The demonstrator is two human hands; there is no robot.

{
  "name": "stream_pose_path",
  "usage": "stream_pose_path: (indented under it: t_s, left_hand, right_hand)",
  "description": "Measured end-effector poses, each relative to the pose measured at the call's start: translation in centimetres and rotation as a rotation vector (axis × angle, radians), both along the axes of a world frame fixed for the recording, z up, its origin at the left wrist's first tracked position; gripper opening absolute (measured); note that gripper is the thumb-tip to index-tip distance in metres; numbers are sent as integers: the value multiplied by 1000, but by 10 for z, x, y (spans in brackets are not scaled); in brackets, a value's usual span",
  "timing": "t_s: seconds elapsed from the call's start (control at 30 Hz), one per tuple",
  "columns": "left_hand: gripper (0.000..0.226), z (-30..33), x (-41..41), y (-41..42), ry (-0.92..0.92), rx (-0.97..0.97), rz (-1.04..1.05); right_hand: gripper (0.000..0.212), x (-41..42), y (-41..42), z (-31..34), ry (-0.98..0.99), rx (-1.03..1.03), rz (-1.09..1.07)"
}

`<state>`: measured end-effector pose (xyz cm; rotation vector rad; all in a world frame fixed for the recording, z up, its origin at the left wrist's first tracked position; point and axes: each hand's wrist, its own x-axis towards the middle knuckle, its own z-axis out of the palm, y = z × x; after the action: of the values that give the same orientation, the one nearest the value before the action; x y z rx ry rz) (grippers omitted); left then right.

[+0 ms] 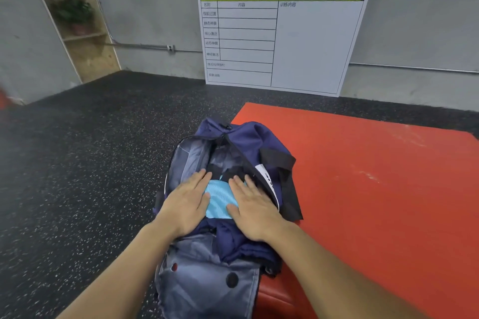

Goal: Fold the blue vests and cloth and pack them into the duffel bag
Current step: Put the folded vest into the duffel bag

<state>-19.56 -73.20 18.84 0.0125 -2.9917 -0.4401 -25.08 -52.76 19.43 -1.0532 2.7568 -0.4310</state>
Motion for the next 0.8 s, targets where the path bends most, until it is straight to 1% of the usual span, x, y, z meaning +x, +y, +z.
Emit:
stream_pose_path:
  t_s: [0.03, 0.17, 0.23, 0.4, 0.5, 0.67, 0.8]
  left_hand:
    - [88, 3, 1, 0, 3, 10, 1]
    - [79, 19, 15, 6, 101, 21, 11]
    - [74, 26, 24, 17, 143, 26, -11]
    - [73, 47, 41, 63, 185, 74, -100]
    - [72, 68, 46, 101, 201, 79, -162]
    - [69, 104, 56, 183, 234, 138, -282]
    - [71, 117, 68, 258, 232, 170, -427]
  right_hand:
    - [67, 1, 2, 2, -3, -55, 5]
    - [62, 19, 23, 14, -32, -436, 31]
    - [62, 31, 41, 20, -58, -519, 27]
    - [65, 58, 103, 43, -66, -518, -15]
    - [64, 73, 149, 64, -16, -492, -29]
    - [64, 103, 237, 95, 66, -466, -114]
    - [63, 137, 316, 105, 127, -470, -208]
